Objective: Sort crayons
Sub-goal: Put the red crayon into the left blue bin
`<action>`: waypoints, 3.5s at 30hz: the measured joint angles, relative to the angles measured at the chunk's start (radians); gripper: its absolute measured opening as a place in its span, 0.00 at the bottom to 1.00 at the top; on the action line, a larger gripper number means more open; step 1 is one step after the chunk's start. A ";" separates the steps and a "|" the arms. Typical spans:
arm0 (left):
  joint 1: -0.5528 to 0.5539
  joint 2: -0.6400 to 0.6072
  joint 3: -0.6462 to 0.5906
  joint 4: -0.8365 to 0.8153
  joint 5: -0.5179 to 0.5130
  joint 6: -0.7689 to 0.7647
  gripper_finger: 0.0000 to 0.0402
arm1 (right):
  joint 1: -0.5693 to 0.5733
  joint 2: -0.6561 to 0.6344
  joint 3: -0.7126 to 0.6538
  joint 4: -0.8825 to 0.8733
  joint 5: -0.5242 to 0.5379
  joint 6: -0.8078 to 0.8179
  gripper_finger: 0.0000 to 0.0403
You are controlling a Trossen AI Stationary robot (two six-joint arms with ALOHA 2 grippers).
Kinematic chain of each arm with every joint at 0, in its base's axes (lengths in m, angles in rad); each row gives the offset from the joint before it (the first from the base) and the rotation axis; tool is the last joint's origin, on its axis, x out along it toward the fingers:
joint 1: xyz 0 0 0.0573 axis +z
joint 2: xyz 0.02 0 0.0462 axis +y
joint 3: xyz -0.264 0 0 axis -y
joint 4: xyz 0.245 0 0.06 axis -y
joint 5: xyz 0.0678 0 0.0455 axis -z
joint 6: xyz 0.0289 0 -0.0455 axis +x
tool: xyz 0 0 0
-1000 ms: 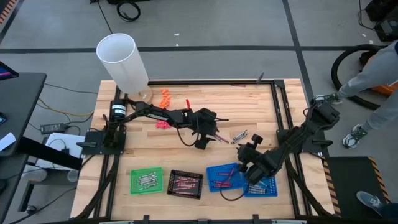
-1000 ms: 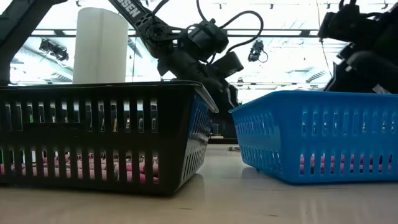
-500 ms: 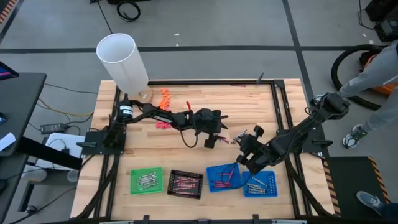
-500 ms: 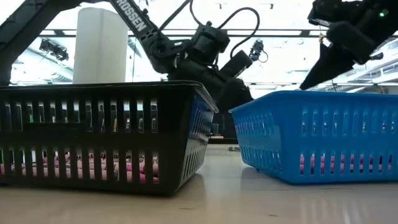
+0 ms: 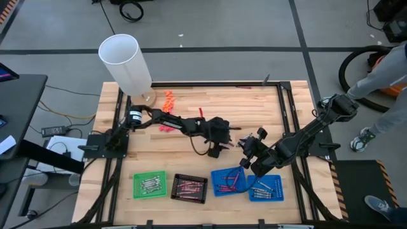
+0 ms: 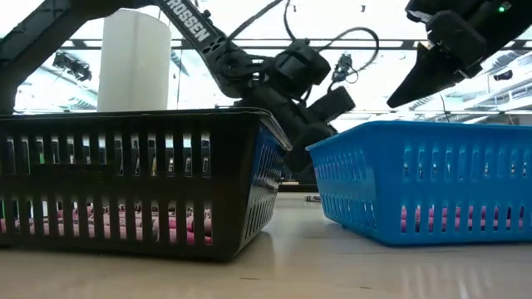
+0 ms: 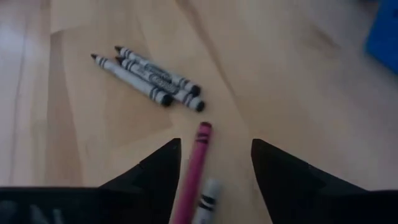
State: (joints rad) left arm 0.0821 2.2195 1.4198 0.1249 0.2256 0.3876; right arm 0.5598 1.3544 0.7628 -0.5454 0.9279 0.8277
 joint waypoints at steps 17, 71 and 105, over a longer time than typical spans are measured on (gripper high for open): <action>0.029 0.055 0.088 -0.130 0.006 0.042 0.25 | 0.001 0.000 0.000 0.058 0.003 -0.046 0.21; -0.081 -0.178 0.087 -0.479 -0.099 -0.177 0.07 | 0.061 0.000 0.000 -0.110 -0.055 -0.071 0.21; -0.375 -0.094 0.078 -0.105 -0.420 -0.550 0.07 | 0.080 0.000 0.000 -0.075 0.103 0.089 0.19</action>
State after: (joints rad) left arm -0.2928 2.1251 1.4977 0.0195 -0.1942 -0.1620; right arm 0.6394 1.3544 0.7628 -0.6202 1.0313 0.9169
